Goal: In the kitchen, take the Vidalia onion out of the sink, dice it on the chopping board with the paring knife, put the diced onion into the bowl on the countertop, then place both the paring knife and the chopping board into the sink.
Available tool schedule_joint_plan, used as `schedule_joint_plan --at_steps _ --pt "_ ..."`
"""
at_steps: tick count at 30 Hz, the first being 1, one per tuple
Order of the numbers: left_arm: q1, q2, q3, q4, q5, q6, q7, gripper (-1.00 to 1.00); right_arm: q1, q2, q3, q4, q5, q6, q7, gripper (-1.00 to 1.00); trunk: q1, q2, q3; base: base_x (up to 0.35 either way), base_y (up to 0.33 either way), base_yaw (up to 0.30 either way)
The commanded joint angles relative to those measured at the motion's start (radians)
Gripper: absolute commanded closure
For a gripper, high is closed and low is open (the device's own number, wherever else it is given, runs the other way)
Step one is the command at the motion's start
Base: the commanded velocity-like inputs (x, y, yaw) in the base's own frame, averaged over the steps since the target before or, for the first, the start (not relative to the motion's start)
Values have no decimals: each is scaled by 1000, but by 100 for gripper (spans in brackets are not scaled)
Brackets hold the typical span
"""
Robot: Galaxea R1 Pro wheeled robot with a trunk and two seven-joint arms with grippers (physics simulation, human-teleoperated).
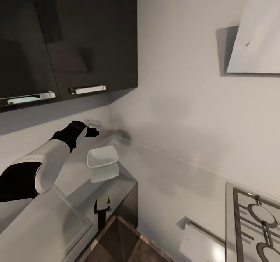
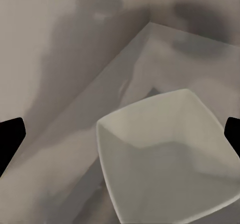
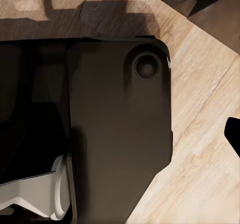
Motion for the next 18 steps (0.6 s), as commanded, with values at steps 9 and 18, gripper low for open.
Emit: schedule_joint_plan --at_steps 9,18 --pt "0 22 3 -1 -2 5 0 -100 0 -1 9 1 -8 -2 -5 -100 0 -1 -15 0 0 0" --pt "0 27 3 4 -1 5 0 -100 0 -1 9 1 -8 -2 -5 -100 0 -1 -30 0 0 0"
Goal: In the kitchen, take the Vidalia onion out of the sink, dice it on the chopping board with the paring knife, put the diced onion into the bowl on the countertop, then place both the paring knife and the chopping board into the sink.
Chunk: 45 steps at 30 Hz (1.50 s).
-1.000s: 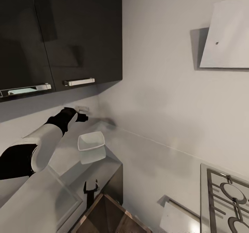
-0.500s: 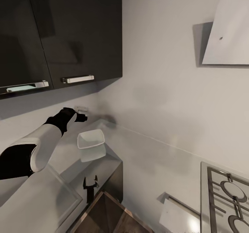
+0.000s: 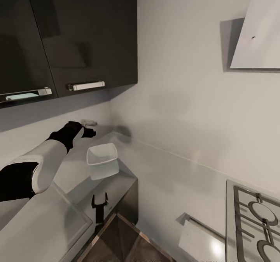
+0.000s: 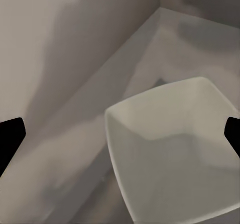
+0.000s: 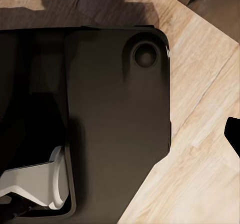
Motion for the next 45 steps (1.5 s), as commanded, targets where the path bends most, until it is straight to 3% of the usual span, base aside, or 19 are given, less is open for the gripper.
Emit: schedule_joint_plan --at_steps 1,9,20,29,45 --pt "-1 0 3 -1 -6 5 -1 -100 0 0 9 -1 -8 -1 -4 -100 1 -2 -4 0 0 0" --pt "-1 1 3 0 29 5 -1 -100 0 0 9 -1 -8 -2 -4 -100 1 -2 -17 0 0 0" --pt "-1 6 3 0 42 5 1 -100 0 0 9 -2 -8 -2 -4 -100 1 -2 -34 0 0 0" --pt "-1 27 8 -1 119 3 6 -100 0 1 9 -3 -8 -2 -4 -100 1 -2 -49 0 0 0" --pt "-1 28 10 9 127 -27 10 -100 0 2 10 -3 -8 -2 1 -100 1 -2 -75 0 0 0"
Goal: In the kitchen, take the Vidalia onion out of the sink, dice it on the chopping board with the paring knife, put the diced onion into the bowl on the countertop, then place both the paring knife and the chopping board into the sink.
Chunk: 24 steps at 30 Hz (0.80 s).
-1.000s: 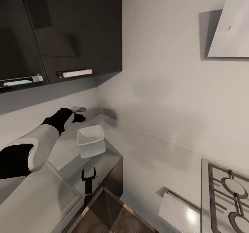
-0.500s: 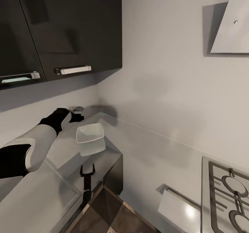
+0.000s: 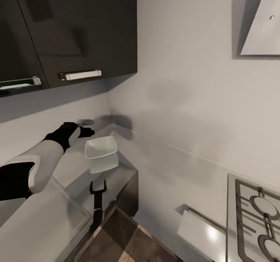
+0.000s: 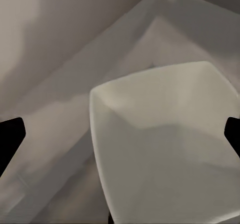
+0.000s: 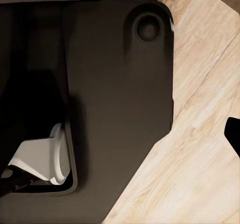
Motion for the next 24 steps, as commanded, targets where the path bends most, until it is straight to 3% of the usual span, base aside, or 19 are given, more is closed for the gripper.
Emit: schedule_joint_plan --at_steps 1,24 --pt "-1 0 3 -1 -4 5 1 -100 0 0 9 -1 -8 -2 -3 -100 1 -2 -4 0 0 0" --pt "-1 28 4 7 -4 5 0 -100 0 8 9 -1 -8 -2 -6 -100 1 -2 -41 0 0 0"
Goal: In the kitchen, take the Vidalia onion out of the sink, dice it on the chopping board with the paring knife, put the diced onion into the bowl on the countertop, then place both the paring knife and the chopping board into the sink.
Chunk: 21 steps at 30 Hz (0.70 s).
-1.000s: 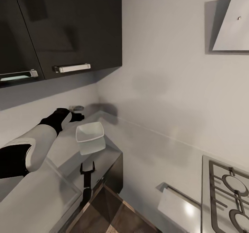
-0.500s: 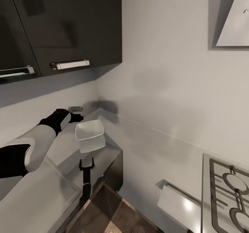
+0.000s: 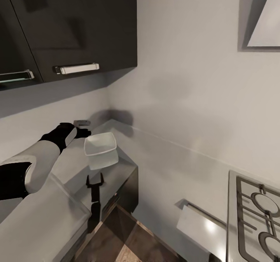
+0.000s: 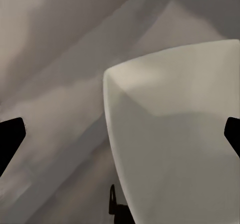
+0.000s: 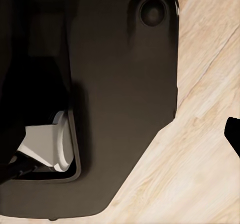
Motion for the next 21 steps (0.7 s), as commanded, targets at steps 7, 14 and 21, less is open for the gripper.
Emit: schedule_joint_plan --at_steps 7,14,21 --pt "-1 3 3 -1 -4 5 2 -100 0 -2 8 -1 -8 -2 -4 -100 1 -2 -13 0 0 0" --pt "-1 8 2 -1 -3 5 1 -100 0 -3 8 -1 -8 -2 -4 -100 1 -2 -25 0 0 0" --pt "-1 1 1 7 -3 5 -3 -100 0 -2 8 -1 -8 -2 -2 -100 1 -2 -36 0 0 0"
